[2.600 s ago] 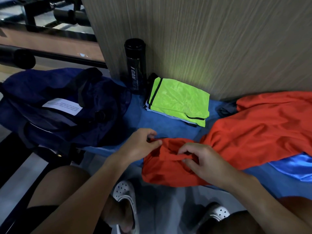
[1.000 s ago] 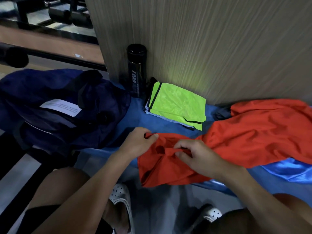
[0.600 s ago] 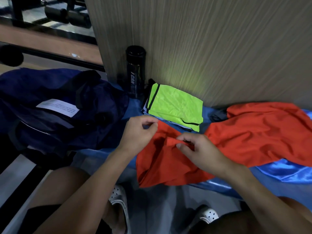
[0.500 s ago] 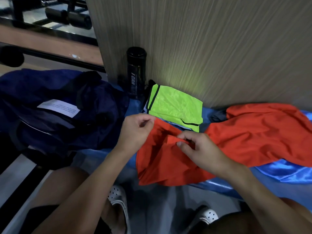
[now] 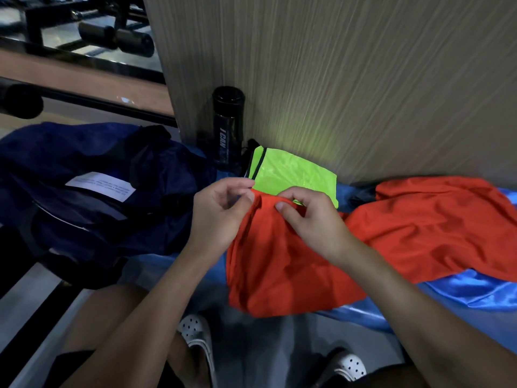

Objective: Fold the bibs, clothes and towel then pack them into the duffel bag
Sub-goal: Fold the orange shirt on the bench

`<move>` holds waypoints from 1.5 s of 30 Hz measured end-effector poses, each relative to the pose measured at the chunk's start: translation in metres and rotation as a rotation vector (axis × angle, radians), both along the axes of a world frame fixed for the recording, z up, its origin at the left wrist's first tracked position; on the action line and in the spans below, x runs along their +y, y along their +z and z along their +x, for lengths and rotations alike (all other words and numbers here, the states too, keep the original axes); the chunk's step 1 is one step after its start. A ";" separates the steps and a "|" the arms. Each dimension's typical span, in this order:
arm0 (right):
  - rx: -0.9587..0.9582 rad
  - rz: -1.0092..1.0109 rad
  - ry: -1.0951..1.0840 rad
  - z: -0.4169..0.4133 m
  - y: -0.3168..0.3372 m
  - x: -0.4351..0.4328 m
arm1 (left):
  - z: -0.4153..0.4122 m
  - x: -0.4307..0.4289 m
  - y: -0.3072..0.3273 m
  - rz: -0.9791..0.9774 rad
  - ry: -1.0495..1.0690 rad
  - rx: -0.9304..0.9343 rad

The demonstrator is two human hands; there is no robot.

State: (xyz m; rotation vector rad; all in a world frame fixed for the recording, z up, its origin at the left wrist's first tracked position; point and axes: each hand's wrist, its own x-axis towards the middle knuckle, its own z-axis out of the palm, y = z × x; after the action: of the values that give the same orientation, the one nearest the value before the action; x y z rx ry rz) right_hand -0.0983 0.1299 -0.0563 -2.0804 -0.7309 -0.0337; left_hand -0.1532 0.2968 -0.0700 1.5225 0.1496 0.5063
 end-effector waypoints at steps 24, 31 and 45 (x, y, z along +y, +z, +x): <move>-0.255 -0.654 -0.448 -0.037 -0.095 -0.083 | 0.003 -0.034 -0.074 1.113 -0.035 0.172; 0.000 -0.872 -0.552 -0.059 -0.119 -0.079 | -0.005 -0.024 -0.106 1.378 -0.236 0.477; -0.001 -0.965 -0.608 -0.067 -0.119 -0.114 | -0.001 -0.018 -0.101 1.433 -0.302 0.531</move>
State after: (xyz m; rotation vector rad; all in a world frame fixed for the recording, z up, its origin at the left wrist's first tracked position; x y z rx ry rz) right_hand -0.1656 0.0156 -0.1749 -3.1587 -0.0416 -0.0213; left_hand -0.1543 0.2791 -0.1714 3.0015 -0.0773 -0.1590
